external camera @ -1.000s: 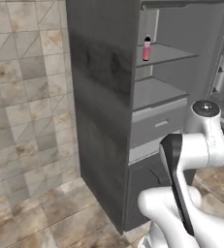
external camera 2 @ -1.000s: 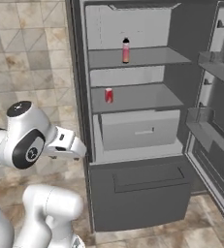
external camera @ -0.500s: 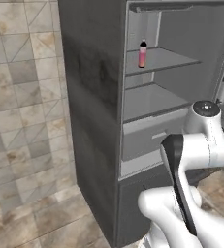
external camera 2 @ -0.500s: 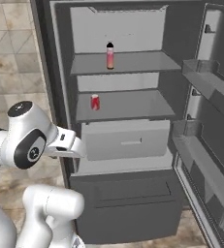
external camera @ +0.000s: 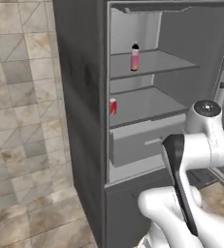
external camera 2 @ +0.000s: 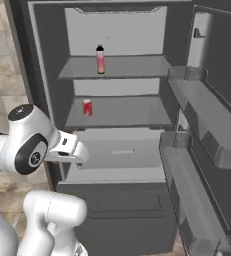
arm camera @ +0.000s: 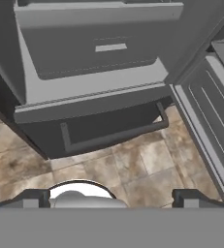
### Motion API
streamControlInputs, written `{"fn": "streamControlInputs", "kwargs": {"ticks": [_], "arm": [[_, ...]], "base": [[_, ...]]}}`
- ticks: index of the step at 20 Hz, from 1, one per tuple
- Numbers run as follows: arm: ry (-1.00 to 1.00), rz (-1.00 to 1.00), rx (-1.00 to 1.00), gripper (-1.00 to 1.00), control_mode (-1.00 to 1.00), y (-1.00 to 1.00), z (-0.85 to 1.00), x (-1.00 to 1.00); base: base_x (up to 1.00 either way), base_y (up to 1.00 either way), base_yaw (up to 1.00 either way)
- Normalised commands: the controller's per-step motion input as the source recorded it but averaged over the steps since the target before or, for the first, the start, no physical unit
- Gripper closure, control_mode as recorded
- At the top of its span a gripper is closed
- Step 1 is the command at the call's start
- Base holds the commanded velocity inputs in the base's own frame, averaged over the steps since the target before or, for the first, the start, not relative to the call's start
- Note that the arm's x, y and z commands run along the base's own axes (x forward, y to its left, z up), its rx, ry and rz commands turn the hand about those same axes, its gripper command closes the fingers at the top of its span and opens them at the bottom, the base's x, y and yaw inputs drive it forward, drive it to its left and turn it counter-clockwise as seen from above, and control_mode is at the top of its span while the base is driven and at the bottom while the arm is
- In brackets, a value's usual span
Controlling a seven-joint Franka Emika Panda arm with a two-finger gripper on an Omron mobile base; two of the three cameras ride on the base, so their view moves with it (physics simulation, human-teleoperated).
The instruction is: Open the fridge, grab two sodas, and place both sodas inside the bowl with ice on the dining counter.
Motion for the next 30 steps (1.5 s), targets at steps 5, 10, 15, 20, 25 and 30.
{"fn": "streamControlInputs", "kwargs": {"ticks": [5,10,15,20,25,30], "arm": [[0.0,0.0,0.0,-1.0,1.0,0.0,0.0,0.0],[0.0,0.0,0.0,-1.0,1.0,0.0,0.0,0.0],[0.0,0.0,0.0,-1.0,1.0,0.0,0.0,0.0],[0.0,0.0,0.0,-1.0,1.0,0.0,0.0,0.0],[0.0,0.0,0.0,-1.0,1.0,0.0,0.0,0.0],[-0.2,0.22,0.11,-1.0,-1.0,-0.35,-0.15,0.11]], "base": [[0.53,-0.26,0.23],[0.61,-0.24,0.25],[0.53,-0.31,0.26],[0.39,-0.27,0.25],[0.32,-0.41,0.27],[0.06,-0.09,0.06]]}}
